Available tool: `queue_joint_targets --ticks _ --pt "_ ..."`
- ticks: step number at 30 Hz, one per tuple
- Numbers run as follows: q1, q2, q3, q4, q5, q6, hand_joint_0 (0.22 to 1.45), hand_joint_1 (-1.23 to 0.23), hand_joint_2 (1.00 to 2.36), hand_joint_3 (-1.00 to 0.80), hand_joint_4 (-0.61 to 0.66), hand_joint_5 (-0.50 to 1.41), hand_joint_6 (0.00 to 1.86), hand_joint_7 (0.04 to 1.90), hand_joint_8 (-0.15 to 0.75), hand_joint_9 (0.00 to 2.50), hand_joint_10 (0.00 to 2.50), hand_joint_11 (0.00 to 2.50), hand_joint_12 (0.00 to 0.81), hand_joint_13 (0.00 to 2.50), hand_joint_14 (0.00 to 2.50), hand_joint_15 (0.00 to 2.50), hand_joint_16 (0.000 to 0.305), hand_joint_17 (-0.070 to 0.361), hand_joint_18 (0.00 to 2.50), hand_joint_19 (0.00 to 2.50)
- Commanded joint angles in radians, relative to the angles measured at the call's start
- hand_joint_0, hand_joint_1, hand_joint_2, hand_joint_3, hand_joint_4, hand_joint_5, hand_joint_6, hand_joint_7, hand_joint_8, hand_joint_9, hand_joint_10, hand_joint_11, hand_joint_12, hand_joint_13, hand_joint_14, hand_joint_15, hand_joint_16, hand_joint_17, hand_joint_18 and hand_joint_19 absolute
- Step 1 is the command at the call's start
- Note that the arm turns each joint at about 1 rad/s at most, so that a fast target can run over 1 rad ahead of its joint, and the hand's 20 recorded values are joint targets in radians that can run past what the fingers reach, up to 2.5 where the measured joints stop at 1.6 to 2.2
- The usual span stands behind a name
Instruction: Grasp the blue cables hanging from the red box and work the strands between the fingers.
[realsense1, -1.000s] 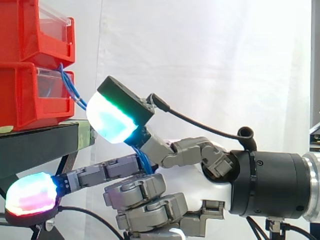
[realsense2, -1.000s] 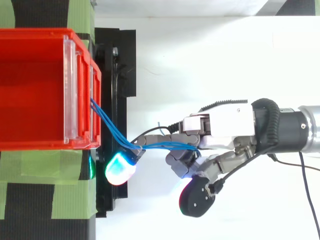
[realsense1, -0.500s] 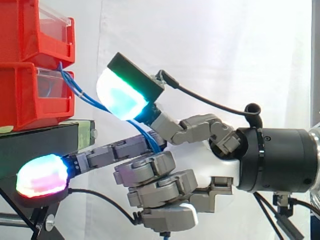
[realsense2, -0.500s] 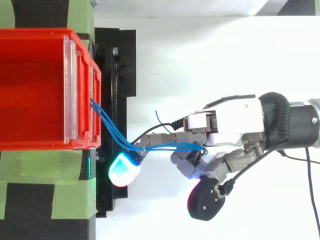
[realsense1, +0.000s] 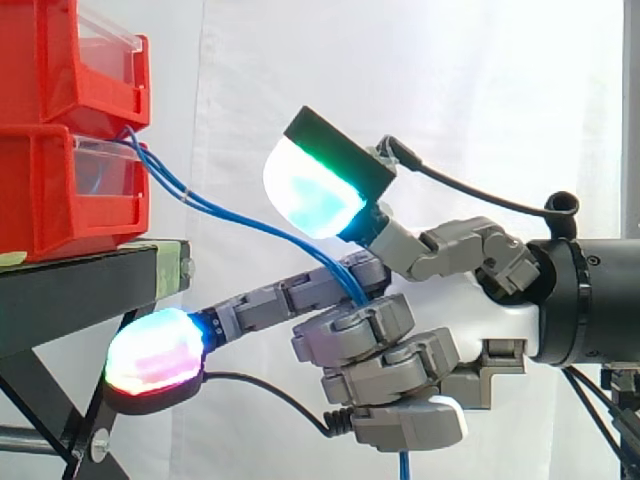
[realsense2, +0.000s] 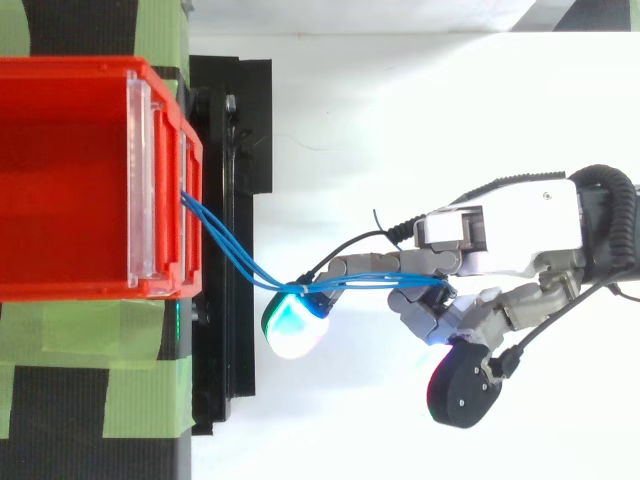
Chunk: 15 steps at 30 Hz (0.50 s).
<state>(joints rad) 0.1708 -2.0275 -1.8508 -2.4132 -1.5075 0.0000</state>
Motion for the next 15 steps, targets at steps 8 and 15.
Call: queue_joint_targets --ticks 8,15 --pt "0.004 0.001 0.025 -0.053 0.007 -0.003 0.79 -0.53 1.00 -1.00 0.32 0.01 0.01 0.87 0.374 0.70 2.50 2.43 0.419 1.02 2.50 1.32 0.046 0.104 1.39 1.16" --pt "0.006 0.001 0.025 -0.058 0.007 -0.005 0.79 -0.53 1.00 -1.00 0.32 0.02 0.01 0.87 0.375 0.70 2.50 2.45 0.422 1.02 2.50 1.32 0.045 0.102 1.39 1.20"
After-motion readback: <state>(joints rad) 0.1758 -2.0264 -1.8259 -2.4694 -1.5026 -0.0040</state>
